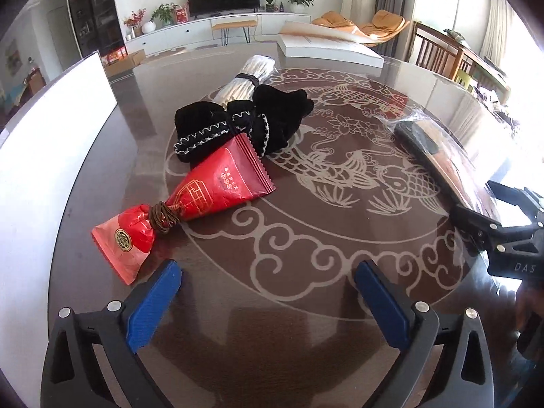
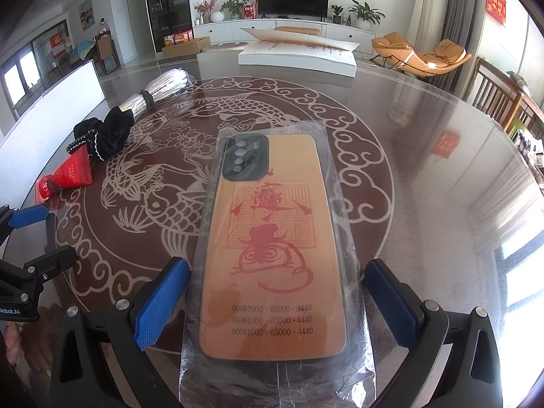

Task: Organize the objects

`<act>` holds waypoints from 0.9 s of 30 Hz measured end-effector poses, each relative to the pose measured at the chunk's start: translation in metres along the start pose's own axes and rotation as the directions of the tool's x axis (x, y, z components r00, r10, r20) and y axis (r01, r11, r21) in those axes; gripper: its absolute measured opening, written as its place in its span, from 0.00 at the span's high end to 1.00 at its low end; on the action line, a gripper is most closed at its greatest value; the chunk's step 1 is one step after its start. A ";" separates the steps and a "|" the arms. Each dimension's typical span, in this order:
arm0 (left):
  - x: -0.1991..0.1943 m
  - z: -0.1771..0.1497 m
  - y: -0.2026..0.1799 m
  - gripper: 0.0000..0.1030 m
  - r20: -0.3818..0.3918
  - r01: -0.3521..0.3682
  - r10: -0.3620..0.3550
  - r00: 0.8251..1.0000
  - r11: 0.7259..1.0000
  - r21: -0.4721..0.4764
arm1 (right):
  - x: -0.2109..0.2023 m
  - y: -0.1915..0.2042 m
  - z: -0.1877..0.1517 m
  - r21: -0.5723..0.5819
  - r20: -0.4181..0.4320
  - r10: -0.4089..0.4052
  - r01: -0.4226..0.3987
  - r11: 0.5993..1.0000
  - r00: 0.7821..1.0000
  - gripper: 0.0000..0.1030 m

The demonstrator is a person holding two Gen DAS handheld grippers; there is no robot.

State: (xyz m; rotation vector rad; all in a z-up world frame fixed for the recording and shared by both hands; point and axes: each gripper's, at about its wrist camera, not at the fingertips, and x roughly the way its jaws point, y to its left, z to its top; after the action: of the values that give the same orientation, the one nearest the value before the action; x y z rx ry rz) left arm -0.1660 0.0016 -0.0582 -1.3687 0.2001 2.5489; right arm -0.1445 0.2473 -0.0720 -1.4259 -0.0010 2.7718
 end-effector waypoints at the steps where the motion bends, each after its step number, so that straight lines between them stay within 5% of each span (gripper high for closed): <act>1: 0.002 0.003 0.001 0.00 -0.001 -0.019 0.019 1.000 0.999 -0.028 | 0.000 0.000 0.000 0.000 0.000 0.000 0.000 1.000 1.000 0.00; 6: 0.013 0.014 0.012 0.00 0.035 -0.083 0.088 0.995 0.987 -0.135 | 0.000 0.000 0.000 0.000 0.000 0.000 0.000 1.000 1.000 0.00; 27: 0.016 0.014 0.018 0.00 0.030 -0.085 0.090 0.995 0.987 -0.136 | 0.000 0.000 0.000 0.001 0.000 0.001 -0.001 1.000 1.000 0.00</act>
State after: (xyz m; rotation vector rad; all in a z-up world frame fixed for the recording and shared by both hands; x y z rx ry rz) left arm -0.1904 -0.0101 -0.0637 -1.3879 0.0843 2.7021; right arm -0.1444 0.2472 -0.0723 -1.4259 0.0011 2.7722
